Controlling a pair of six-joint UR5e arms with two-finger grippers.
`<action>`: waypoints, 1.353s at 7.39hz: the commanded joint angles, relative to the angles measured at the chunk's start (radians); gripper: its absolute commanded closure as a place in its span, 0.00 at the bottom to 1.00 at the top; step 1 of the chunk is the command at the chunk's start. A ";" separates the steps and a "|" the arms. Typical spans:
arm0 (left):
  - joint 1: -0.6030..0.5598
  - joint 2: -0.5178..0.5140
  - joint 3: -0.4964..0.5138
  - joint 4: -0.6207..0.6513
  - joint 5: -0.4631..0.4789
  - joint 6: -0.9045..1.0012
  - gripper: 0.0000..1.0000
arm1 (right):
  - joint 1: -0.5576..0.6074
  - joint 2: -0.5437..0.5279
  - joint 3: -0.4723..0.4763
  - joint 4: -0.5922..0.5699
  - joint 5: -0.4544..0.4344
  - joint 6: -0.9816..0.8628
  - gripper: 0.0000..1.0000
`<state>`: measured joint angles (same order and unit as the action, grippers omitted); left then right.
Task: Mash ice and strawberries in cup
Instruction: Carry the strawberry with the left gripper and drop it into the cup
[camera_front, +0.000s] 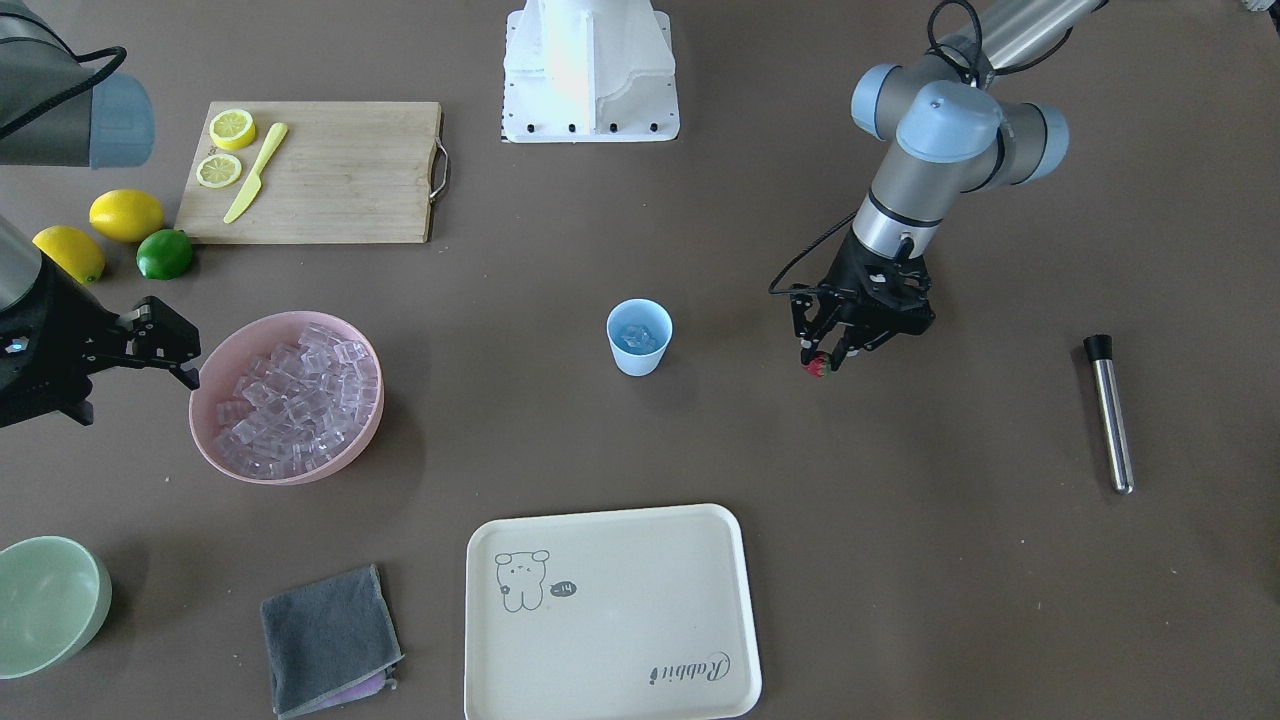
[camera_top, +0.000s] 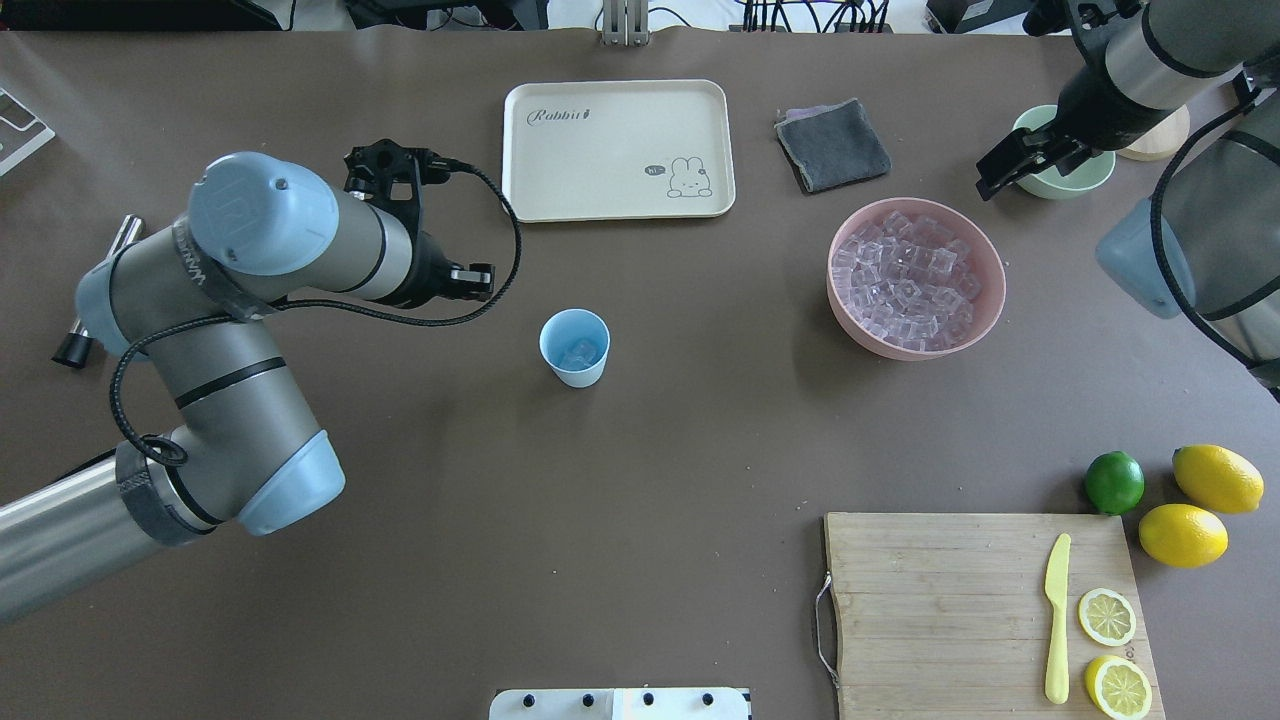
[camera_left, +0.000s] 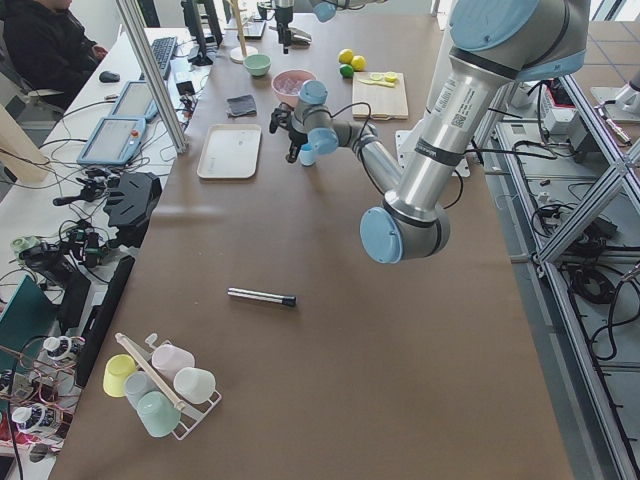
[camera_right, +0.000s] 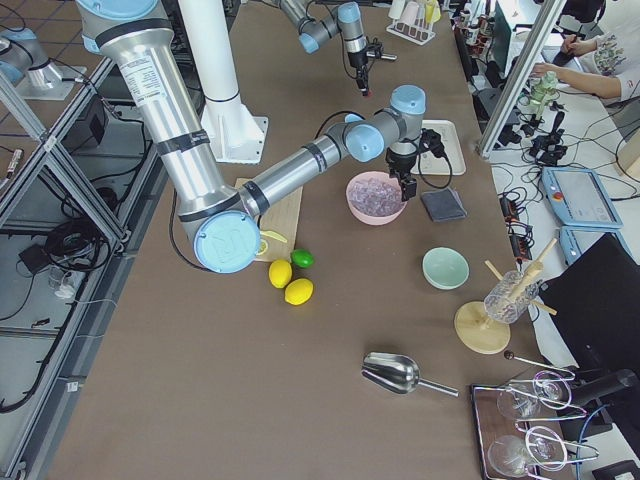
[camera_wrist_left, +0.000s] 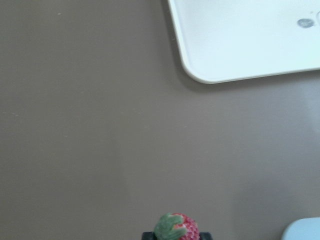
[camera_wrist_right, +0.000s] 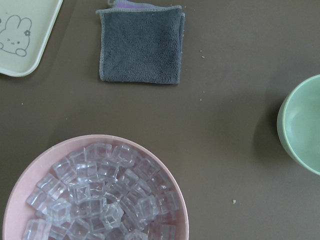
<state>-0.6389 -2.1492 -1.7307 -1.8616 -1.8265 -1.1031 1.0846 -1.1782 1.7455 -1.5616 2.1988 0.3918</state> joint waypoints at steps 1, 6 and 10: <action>0.062 -0.107 0.026 0.048 0.016 -0.050 1.00 | 0.000 0.000 0.000 -0.001 -0.001 0.002 0.02; 0.100 -0.112 0.045 0.045 0.061 -0.049 0.02 | 0.000 -0.003 0.000 -0.001 0.001 0.004 0.02; -0.173 0.064 -0.012 0.055 -0.099 0.164 0.03 | 0.000 -0.012 0.009 -0.003 0.004 0.005 0.02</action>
<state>-0.6741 -2.1595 -1.7425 -1.8081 -1.8330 -1.0704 1.0845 -1.1865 1.7509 -1.5644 2.2011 0.3971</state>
